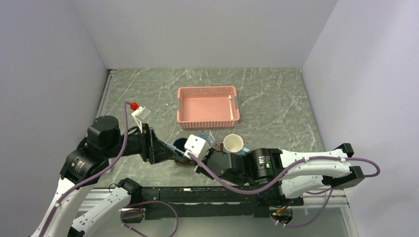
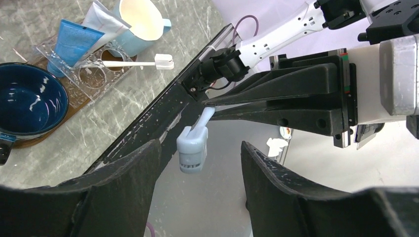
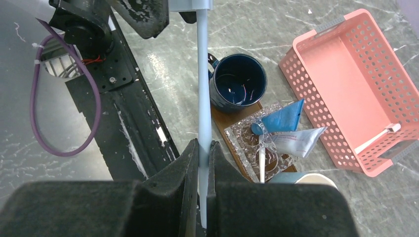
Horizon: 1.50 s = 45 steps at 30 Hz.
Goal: Prepare toiletry sets of a toothbrush and toothpaste on the tray
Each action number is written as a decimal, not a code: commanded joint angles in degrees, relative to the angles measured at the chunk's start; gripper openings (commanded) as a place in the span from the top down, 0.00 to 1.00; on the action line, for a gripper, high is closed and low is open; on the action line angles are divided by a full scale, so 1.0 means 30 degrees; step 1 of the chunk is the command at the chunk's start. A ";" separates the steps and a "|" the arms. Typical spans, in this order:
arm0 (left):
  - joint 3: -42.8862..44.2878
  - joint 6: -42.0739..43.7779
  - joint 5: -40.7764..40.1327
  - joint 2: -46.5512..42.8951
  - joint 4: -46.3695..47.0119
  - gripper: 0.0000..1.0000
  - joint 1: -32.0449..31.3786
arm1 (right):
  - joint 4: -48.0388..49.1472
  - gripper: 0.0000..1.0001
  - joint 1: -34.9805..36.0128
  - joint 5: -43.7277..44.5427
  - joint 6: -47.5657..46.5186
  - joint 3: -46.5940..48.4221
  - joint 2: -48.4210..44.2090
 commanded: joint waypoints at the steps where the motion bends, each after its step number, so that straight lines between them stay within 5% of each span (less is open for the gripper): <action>1: -0.0158 0.0141 0.0861 0.0156 0.0539 0.36 0.0073 | 0.0122 1.00 0.0441 0.0838 -0.0187 0.0859 0.0169; 14: -0.0369 0.0123 0.1252 0.0070 0.0661 0.55 0.0078 | 0.0111 1.00 0.0906 0.1245 -0.0124 0.0614 0.0260; 22: -0.0919 0.0171 0.1462 0.0163 0.1191 0.81 0.0076 | 0.0331 1.00 0.1067 0.1135 -0.0155 -0.0028 -0.0110; 25: -0.1230 0.0134 0.1536 0.0159 0.1590 1.00 0.0068 | 0.0536 1.00 0.1075 0.1194 -0.0164 -0.0414 -0.0269; 27: -0.1512 0.0133 0.1643 0.0164 0.1894 1.00 0.0063 | 0.0652 1.00 0.1061 0.1325 -0.0131 -0.0700 -0.0400; 33: -0.1927 0.0333 0.1010 0.0202 0.2186 1.00 0.0061 | 0.1046 0.56 0.1049 0.2209 0.0064 -0.1567 -0.1123; 45: -0.0357 0.1809 -0.4281 0.0054 -0.0682 1.00 0.0067 | 0.0429 0.41 0.1003 0.6521 0.1567 -0.2103 -0.2568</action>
